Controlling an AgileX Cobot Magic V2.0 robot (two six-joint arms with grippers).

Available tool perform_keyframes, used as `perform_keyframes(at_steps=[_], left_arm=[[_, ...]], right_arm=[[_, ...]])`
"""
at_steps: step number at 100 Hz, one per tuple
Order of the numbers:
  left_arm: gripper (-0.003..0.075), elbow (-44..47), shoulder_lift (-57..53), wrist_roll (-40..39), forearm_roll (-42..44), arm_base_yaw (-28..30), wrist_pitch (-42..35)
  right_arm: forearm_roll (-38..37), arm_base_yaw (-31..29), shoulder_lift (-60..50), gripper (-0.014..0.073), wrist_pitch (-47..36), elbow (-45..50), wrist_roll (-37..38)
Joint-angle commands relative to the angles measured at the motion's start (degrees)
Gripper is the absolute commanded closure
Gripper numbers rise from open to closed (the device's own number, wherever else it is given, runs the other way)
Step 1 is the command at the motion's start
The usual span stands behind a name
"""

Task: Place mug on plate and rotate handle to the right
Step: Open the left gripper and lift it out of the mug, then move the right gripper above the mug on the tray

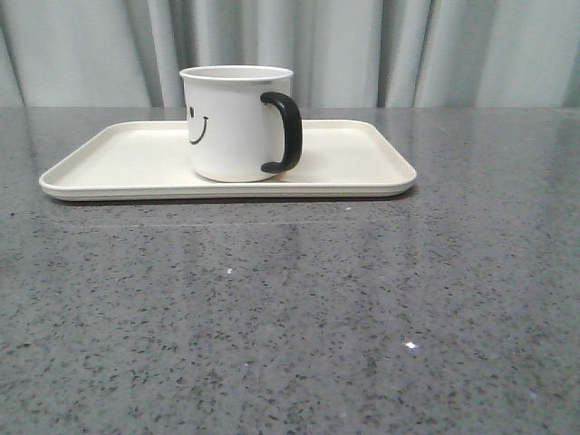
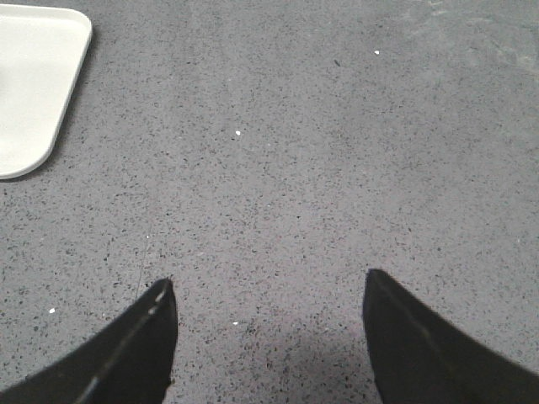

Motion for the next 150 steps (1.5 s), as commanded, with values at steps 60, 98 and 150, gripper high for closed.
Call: perform_keyframes(at_steps=[60,98,150], left_arm=[[0.0258,9.95,-18.04,-0.65,-0.31,0.17,-2.88],[0.0258,9.95,-18.04,-0.65,-0.31,0.17,-3.32],[0.0258,9.95,-18.04,-0.65,-0.31,0.17,-3.32]], right_arm=[[-0.54,-0.02,0.72,0.0116,-5.49,-1.82,0.00],[19.13,0.15,8.80,0.0117,-9.19,-9.93,-11.74],[23.05,10.37,35.03,0.0117,-3.73,-31.15,-14.29]])
